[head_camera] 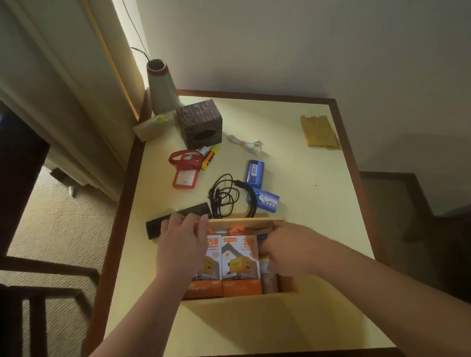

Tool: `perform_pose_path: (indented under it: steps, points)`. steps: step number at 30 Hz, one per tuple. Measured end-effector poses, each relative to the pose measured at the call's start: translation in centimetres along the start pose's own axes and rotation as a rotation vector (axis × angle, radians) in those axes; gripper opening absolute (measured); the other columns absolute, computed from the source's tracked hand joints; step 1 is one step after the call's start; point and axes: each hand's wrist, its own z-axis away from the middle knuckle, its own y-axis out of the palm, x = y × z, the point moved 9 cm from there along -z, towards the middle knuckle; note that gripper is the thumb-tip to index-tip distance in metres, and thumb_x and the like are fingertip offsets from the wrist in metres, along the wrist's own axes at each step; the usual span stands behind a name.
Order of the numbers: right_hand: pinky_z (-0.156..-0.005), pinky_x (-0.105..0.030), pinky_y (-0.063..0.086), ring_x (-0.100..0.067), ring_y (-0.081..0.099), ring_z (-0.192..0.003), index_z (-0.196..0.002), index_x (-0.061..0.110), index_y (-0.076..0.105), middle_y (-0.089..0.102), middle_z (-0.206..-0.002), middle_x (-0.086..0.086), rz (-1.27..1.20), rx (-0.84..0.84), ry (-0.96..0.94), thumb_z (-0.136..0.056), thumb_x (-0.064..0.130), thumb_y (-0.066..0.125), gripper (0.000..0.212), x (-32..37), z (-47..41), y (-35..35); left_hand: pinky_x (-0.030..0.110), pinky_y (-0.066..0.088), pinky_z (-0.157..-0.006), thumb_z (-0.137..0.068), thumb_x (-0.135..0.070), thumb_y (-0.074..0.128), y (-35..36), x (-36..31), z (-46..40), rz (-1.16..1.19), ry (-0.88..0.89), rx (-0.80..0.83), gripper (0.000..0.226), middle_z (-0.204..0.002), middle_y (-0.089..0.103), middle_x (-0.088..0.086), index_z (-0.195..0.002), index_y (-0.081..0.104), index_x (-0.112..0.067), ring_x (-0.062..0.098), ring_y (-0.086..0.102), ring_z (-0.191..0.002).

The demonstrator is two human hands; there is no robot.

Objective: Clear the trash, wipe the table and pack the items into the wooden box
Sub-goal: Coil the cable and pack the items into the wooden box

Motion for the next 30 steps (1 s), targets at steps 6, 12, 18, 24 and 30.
perform_pose_path:
  steps: [6, 12, 18, 24, 30]
  points:
    - [-0.074, -0.032, 0.052, -0.013, 0.063, -0.092, -0.110, 0.033, 0.071, 0.069, -0.104, 0.010, -0.526, -0.455, 0.248, -0.098, 0.026, 0.056, 0.020, -7.7, -0.3, -6.6, 0.031, 0.046, -0.087, -0.106, -0.050, 0.042, -0.1, -0.1, 0.2, 0.023, -0.013, -0.013, 0.036, -0.113, 0.062, -0.003, -0.119, 0.067, -0.027, 0.013, 0.045, -0.105]
    - [-0.078, -0.030, 0.054, -0.015, 0.061, -0.099, -0.123, 0.026, 0.067, 0.062, -0.117, 0.003, -0.665, -0.475, 0.295, -0.097, 0.021, 0.066, 0.026, -11.5, -6.8, -5.9, 0.032, 0.046, -0.087, -0.106, -0.053, 0.039, 0.0, -0.1, 0.1, 0.029, -0.061, 0.024, 0.038, -0.112, 0.050, -0.010, -0.122, 0.064, -0.029, 0.012, 0.043, -0.106]
    - [-0.094, -0.042, 0.058, -0.021, 0.059, -0.113, -0.133, 0.028, 0.063, 0.059, -0.124, 0.001, -0.600, -0.523, 0.168, -0.098, 0.019, 0.061, 0.036, -9.2, -12.1, -9.9, 0.030, 0.045, -0.088, -0.104, -0.055, 0.039, 0.1, -0.1, 0.2, 0.039, -0.085, 0.035, 0.036, -0.113, 0.049, -0.013, -0.121, 0.063, -0.035, 0.009, 0.044, -0.107]
    - [-0.093, -0.040, 0.058, -0.022, 0.061, -0.115, -0.143, 0.031, 0.059, 0.060, -0.130, -0.002, -0.385, -0.504, 0.012, -0.101, 0.013, 0.052, 0.046, -5.9, -17.0, -14.3, 0.029, 0.042, -0.089, -0.104, -0.059, 0.035, 0.2, 0.1, 0.1, 0.046, -0.109, 0.047, 0.036, -0.112, 0.048, -0.015, -0.119, 0.061, -0.040, 0.007, 0.042, -0.109]
    - [-0.095, -0.040, 0.056, -0.028, 0.058, -0.123, -0.156, 0.024, 0.046, 0.052, -0.142, -0.004, -0.043, -0.381, -0.110, -0.100, 0.008, 0.057, 0.060, -3.2, -20.6, -15.1, 0.027, 0.042, -0.089, -0.104, -0.060, 0.034, 0.1, 0.1, 0.1, 0.061, -0.098, 0.044, 0.037, -0.112, 0.049, -0.016, -0.118, 0.062, -0.040, 0.006, 0.042, -0.108]
